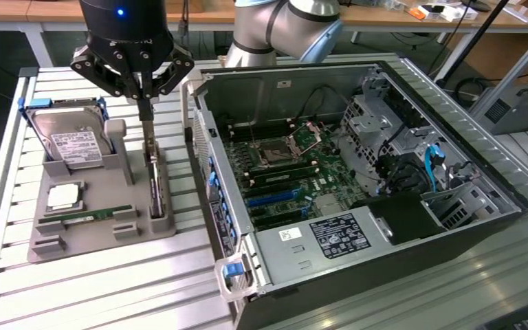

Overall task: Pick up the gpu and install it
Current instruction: 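Pick up the gpu and move the gpu toward the slot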

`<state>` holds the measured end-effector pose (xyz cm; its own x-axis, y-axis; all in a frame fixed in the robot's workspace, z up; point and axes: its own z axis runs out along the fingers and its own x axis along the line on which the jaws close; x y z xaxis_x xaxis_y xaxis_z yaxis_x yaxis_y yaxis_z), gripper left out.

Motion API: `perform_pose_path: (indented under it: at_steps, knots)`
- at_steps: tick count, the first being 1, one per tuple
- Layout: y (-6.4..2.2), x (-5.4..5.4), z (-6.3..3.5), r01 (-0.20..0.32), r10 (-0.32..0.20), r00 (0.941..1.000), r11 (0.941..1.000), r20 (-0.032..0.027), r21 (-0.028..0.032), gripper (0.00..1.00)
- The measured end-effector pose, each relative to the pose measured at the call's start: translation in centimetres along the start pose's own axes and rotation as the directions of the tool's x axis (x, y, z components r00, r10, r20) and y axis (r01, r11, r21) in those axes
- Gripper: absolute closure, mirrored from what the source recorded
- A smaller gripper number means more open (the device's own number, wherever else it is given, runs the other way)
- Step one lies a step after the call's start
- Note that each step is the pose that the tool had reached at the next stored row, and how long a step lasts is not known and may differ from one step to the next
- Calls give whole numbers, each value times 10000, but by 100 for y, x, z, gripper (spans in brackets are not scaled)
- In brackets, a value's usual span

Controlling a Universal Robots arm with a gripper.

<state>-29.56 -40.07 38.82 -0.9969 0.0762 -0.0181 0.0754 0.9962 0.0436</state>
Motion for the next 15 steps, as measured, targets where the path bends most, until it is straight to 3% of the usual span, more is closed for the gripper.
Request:
perform_pose_path:
  at_steps: [12, 14, 15]
  knots:
    - [0, 0, 0, 0, 0, 10000, 10000, 0, 0, 89]
    - [0, 0, 0, 0, 0, 10000, 10000, 0, 0, 64]
    - [0, 0, 0, 0, 0, 10000, 10000, 0, 0, 64]
